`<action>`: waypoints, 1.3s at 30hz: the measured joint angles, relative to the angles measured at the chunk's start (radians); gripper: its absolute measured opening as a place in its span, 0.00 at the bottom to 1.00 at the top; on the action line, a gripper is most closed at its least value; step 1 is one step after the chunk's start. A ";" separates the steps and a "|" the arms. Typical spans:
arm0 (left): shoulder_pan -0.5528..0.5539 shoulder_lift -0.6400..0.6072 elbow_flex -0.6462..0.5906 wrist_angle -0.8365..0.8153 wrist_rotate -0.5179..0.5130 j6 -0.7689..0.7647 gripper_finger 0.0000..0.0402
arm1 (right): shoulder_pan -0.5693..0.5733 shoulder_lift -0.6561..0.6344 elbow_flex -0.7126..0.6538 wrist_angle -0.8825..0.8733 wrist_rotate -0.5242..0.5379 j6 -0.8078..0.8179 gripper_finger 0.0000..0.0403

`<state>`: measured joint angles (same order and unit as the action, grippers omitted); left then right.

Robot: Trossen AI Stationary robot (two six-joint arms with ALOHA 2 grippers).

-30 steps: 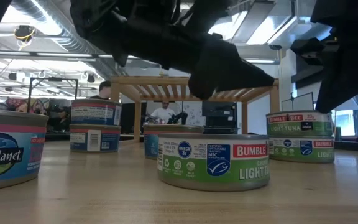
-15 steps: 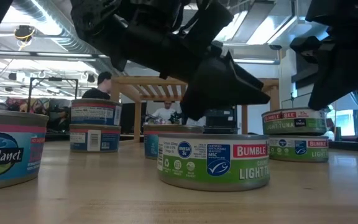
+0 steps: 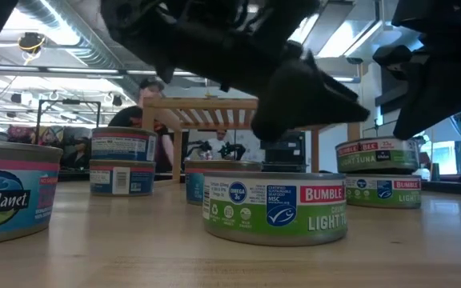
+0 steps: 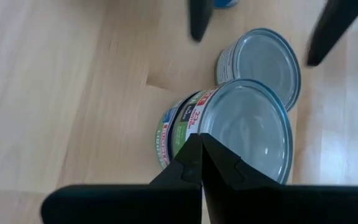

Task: Stack canned seafood by type on shelf
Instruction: Put the green white tuna can on the shelf

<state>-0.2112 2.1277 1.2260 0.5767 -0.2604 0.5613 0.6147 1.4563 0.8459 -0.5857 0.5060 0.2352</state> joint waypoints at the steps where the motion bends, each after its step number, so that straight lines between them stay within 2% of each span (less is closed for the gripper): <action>1: 0.001 0.007 0.011 -0.019 0.000 0.006 0.58 | 0.000 0.000 0.001 0.004 0.000 0.000 0.00; 18: 0.000 0.027 0.033 -0.136 -0.057 0.045 0.58 | 0.000 0.000 0.055 -0.046 0.012 0.009 0.00; 39: -0.004 0.059 0.033 -0.110 -0.081 0.076 0.58 | 0.000 0.000 0.055 -0.044 0.018 0.023 0.00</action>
<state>-0.2153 2.1864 1.2594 0.4671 -0.3412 0.6372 0.6147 1.4559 0.9012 -0.6300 0.5240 0.2577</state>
